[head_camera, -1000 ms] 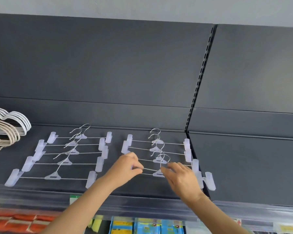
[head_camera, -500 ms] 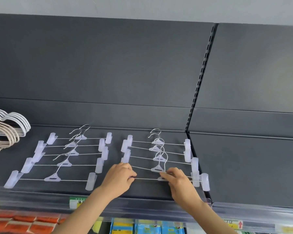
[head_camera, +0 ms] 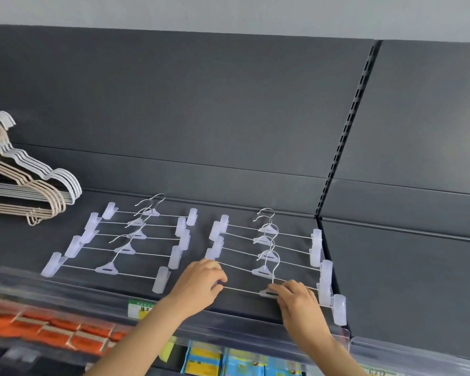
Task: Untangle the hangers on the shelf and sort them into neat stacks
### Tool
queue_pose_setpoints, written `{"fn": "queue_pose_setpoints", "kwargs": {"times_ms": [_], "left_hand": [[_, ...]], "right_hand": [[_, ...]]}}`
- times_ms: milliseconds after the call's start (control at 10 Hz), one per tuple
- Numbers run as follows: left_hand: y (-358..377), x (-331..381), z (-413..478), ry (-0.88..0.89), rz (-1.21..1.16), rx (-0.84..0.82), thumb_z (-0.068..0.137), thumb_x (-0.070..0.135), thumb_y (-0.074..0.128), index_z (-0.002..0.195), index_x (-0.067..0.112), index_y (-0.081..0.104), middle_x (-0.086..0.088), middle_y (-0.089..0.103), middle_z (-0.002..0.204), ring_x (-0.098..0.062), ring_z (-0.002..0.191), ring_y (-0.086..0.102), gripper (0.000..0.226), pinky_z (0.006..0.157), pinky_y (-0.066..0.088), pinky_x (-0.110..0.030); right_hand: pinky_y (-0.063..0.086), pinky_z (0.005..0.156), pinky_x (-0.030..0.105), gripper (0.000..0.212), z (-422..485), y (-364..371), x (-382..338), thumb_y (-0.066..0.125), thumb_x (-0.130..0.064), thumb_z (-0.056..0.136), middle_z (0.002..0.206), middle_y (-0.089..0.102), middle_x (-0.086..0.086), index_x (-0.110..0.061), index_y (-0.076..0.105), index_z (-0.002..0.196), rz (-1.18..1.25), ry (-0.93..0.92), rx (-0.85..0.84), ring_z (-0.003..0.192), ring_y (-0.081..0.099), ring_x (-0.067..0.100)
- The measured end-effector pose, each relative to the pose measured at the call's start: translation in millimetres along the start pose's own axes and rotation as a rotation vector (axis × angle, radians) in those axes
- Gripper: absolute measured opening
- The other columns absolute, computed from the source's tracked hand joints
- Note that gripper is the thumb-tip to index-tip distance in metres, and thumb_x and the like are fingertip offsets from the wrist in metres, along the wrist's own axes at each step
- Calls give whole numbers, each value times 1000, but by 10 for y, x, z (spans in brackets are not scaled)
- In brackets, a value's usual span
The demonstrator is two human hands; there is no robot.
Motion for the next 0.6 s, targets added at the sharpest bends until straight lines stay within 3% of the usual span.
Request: {"fn": "queue_pose_setpoints", "kwargs": {"times_ms": [200, 300, 400, 600], "left_hand": [[-153, -66, -162, -7, -106, 76, 97, 17, 37, 123, 21, 57, 6, 48, 131, -13, 122, 42, 33, 99, 33, -23], [-219, -126, -323, 21, -131, 62, 97, 16, 36, 123, 21, 56, 6, 51, 129, -13, 122, 42, 34, 99, 34, -25], [-348, -190, -523, 43, -162, 82, 96, 18, 39, 124, 21, 56, 7, 52, 128, -10, 120, 43, 32, 100, 34, -22], [-640, -349, -904, 14, -297, 129, 95, 21, 45, 124, 25, 55, 10, 53, 126, -5, 120, 43, 31, 102, 34, -20]], "right_hand": [[55, 51, 27, 47, -80, -171, -88, 82, 1, 49, 76, 68, -6, -20, 72, 89, -62, 78, 1, 59, 66, 17], [55, 62, 38, 35, -190, -204, -160, 68, 4, 69, 87, 69, 4, -13, 70, 100, -12, 153, -21, 73, 67, 28], [51, 77, 37, 31, -344, -277, -277, 54, -3, 84, 104, 64, 7, -13, 65, 111, 57, 243, -32, 88, 63, 30], [45, 91, 25, 35, -626, -409, -556, 46, -14, 92, 129, 50, -2, -20, 53, 126, 90, 321, -105, 112, 55, 16]]}}
Point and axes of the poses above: each hand's wrist, its own z-axis towards the middle knuckle, its own y-axis out of the palm, x = y × z, the point moved 10 cm from there along z, towards the middle knuckle
